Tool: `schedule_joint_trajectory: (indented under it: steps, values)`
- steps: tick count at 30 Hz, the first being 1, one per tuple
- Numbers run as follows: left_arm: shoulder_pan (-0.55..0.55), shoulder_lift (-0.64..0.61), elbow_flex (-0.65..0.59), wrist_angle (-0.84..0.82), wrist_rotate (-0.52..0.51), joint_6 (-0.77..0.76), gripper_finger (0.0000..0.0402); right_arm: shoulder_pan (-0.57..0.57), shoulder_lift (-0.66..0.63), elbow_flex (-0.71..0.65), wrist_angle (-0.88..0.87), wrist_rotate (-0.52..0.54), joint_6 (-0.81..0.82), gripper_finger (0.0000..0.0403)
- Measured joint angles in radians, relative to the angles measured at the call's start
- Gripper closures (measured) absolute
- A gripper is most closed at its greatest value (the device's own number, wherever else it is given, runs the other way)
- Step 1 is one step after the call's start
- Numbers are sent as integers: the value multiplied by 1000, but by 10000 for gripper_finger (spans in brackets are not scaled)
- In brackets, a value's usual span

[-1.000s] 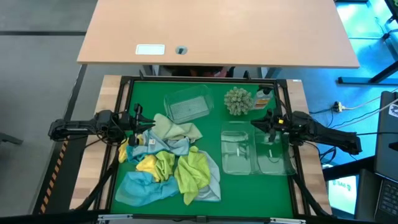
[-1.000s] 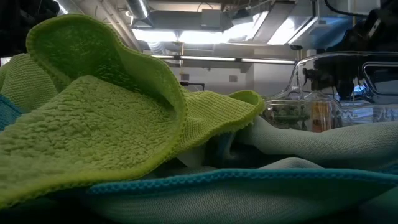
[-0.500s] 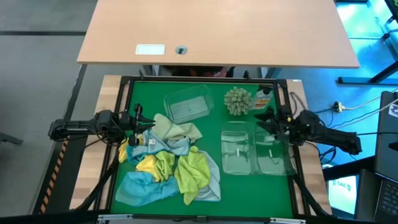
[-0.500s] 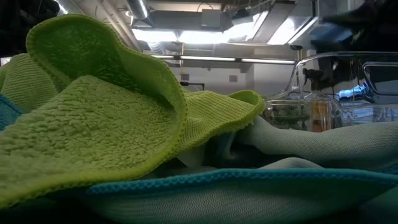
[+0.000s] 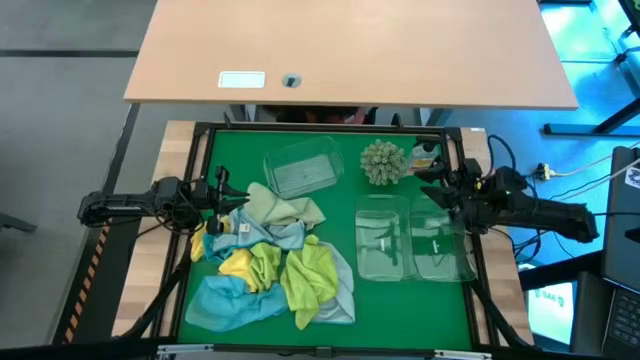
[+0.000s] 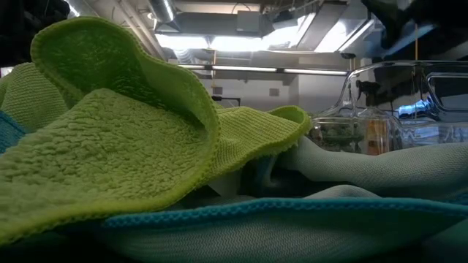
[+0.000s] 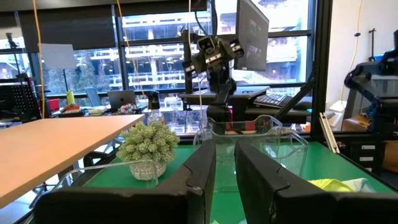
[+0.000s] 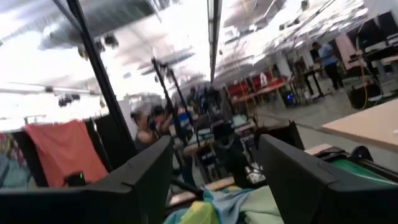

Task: Sort microfiber towel by color & place in baskets
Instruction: Put the bottom right green towel into the bottom right transparent bin

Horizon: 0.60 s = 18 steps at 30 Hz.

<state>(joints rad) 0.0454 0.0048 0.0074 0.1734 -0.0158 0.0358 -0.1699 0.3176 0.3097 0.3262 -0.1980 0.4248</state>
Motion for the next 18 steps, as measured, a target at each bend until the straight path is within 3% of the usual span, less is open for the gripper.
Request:
schedule_joint_trajectory:
  steps: [7, 12, 18]
  values:
    - [0, 0, 0, 0, -5, 0, 345, 0, 334, 223, -114, -110, -40, 164]
    - [0, 0, 0, 0, -31, 0, 345, 5, 588, 375, -183, -265, -41, 164]
    - [0, 0, 0, 0, -32, 0, 345, 109, 842, 541, -227, -334, -137, 164]
